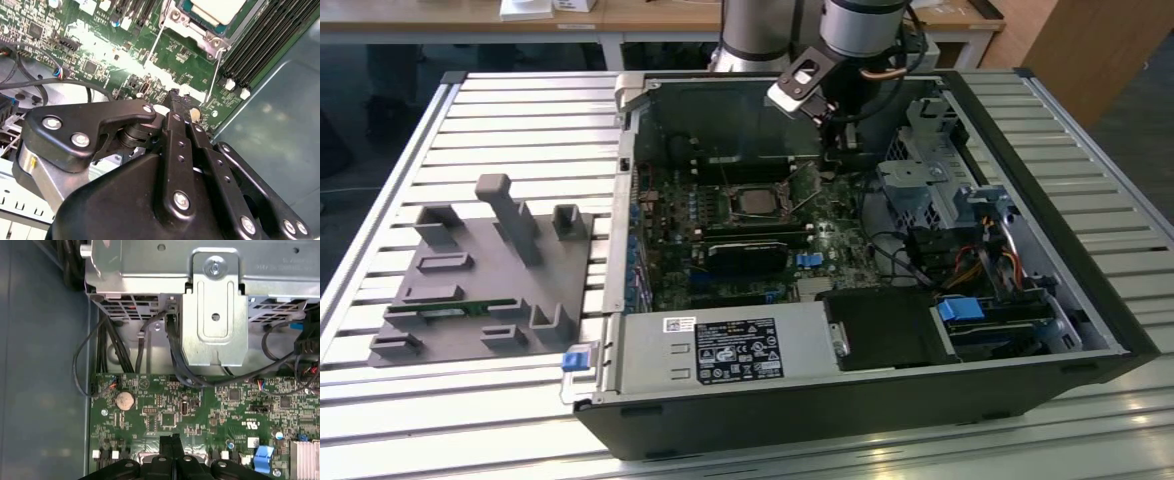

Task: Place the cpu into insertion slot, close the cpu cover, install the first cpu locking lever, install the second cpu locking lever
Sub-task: 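Close the cpu cover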

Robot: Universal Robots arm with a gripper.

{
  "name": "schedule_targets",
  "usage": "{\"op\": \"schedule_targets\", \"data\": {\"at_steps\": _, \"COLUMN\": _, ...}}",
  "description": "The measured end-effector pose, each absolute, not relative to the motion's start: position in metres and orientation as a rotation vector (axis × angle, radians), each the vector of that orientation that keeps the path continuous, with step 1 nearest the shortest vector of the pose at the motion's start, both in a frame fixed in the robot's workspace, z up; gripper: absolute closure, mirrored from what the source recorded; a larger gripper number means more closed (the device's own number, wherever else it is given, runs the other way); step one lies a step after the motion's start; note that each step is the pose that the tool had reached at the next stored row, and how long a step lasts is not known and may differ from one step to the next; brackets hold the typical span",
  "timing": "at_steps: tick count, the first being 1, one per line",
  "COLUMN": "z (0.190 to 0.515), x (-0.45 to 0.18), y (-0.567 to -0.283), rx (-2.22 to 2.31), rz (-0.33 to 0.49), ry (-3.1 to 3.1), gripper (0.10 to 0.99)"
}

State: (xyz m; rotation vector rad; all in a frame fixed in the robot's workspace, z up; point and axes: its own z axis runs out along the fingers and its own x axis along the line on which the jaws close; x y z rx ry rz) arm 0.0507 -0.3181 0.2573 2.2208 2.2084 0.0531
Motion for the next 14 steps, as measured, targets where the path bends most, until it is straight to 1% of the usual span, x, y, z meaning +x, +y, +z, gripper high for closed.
{"op": "schedule_targets", "data": {"at_steps": 14, "z": 0.2491, "x": 0.0602, "y": -0.3151, "rx": 2.22, "rz": 0.05, "ry": 2.206, "gripper": 0.98}}
